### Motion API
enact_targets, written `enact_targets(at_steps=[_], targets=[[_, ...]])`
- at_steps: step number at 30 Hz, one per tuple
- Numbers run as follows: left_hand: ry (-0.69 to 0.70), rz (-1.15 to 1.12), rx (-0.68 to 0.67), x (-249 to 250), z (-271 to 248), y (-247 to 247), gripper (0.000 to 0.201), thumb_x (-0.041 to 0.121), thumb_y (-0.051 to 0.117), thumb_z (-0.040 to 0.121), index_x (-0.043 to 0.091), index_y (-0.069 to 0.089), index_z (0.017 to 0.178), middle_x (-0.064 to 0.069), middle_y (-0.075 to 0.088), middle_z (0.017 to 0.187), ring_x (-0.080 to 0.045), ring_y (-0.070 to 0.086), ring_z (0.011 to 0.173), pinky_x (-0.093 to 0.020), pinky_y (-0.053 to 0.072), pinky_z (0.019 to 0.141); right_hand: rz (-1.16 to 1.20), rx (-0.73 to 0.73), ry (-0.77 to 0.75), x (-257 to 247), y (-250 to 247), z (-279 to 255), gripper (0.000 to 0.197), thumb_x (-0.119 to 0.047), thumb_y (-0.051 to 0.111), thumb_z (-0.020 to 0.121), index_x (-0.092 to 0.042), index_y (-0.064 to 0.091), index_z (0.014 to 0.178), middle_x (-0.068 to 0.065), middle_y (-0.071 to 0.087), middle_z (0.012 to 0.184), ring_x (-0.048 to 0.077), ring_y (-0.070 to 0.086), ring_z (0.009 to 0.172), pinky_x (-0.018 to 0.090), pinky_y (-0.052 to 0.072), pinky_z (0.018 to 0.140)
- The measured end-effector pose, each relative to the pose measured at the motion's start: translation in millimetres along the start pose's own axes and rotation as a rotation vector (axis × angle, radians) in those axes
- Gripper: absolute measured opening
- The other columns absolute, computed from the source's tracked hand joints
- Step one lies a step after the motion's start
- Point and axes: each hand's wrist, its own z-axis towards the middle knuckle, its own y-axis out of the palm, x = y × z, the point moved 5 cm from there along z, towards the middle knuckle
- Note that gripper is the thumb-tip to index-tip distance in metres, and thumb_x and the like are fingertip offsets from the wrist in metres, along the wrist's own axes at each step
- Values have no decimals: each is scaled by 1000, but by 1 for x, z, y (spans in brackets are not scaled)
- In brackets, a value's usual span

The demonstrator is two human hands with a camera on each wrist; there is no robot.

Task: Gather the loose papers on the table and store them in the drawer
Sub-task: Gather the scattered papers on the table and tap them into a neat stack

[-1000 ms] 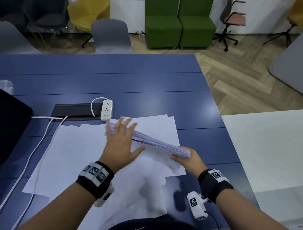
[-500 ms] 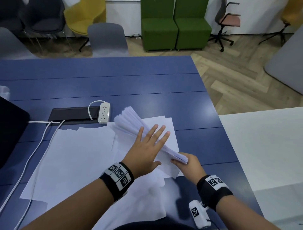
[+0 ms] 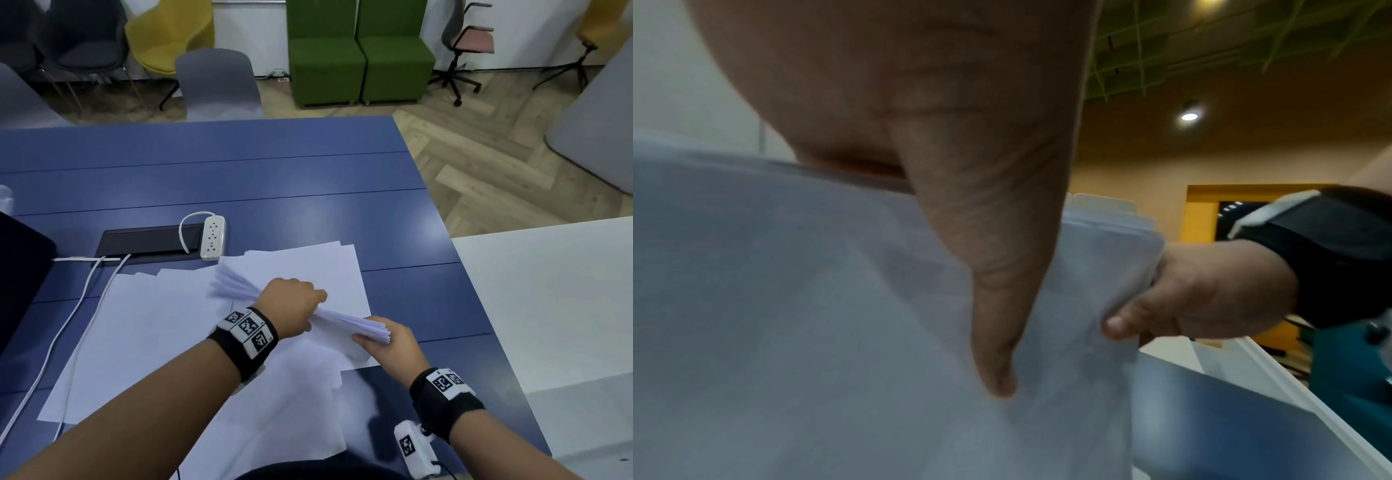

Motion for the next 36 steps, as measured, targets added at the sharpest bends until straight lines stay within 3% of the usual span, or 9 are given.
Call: enact_targets(at_steps=[4, 9, 13, 16, 20, 24, 30, 34, 36], targets=[[21, 48, -172, -2, -1, 2, 17, 30, 65, 100, 27, 72, 115, -3, 74, 116, -30, 70, 108, -31, 39, 74, 17, -16, 27, -5, 3, -1, 9, -36, 80, 89, -28, 76, 87, -8, 76, 81, 13, 66, 73, 27, 52, 71], [10, -16, -139, -14, -12, -26, 17, 34, 59, 103, 26, 74, 106, -2, 75, 108, -29, 69, 103, -30, 38, 73, 151, 11, 3, -22, -7, 2, 16, -41, 86, 84, -28, 80, 91, 2, 80, 90, 12, 71, 81, 32, 57, 77], [-143, -513, -55, -53, -39, -64, 21, 48, 76, 93, 27, 74, 95, 6, 76, 96, -17, 70, 88, -24, 48, 67, 346, 40, 42, -25, -38, 10, 42, -34, 96, 72, -6, 78, 98, 18, 80, 102, 26, 76, 96, 48, 59, 93], [-195, -1071, -49, -70, -59, -76, 23, 38, 87, 88, 29, 80, 108, 10, 83, 101, -11, 79, 93, -29, 61, 88, 640, -92, 105, -33, -40, 9, 48, -41, 100, 61, -12, 79, 93, 12, 78, 107, 33, 70, 105, 50, 54, 103], [-213, -1523, 33, -71, -69, -64, 49, 23, 88, 86, 24, 72, 133, 4, 78, 130, -17, 71, 125, -44, 47, 115, 804, -327, 100, -84, -15, -1, 55, -34, 79, 88, -8, 67, 134, 9, 71, 137, 28, 69, 125, 42, 56, 102], [-281, -1790, 76, -67, -78, -45, 44, 17, 75, 94, 18, 68, 137, -1, 75, 135, -24, 68, 132, -48, 46, 118, 631, -301, 118, -116, -4, -1, 34, -29, 66, 102, -13, 71, 131, 6, 76, 130, 31, 71, 123, 55, 49, 113], [-181, -1823, 83, -69, -104, -39, 48, -2, 67, 95, 9, 63, 142, -11, 74, 137, -30, 71, 127, -39, 59, 103, 519, -254, -24, -137, -7, -5, 24, -20, 64, 103, -12, 74, 123, 1, 80, 119, 22, 76, 113, 25, 61, 89], [-223, -1748, 349, -80, -107, -49, 43, 1, 73, 94, 9, 68, 136, -7, 77, 132, -25, 73, 122, -35, 59, 102, 547, -189, -174, -145, -8, -8, 21, -14, 68, 98, -27, 84, 100, -2, 82, 111, 12, 77, 102, 22, 59, 84], [-336, -1689, 554, -82, -105, -46, 33, 2, 74, 95, 8, 73, 128, -4, 80, 123, -23, 76, 117, -34, 60, 97, 494, -76, -209, -141, -1, -4, 11, -30, 74, 94, -23, 83, 95, -3, 81, 95, 11, 72, 86, 27, 57, 79]])
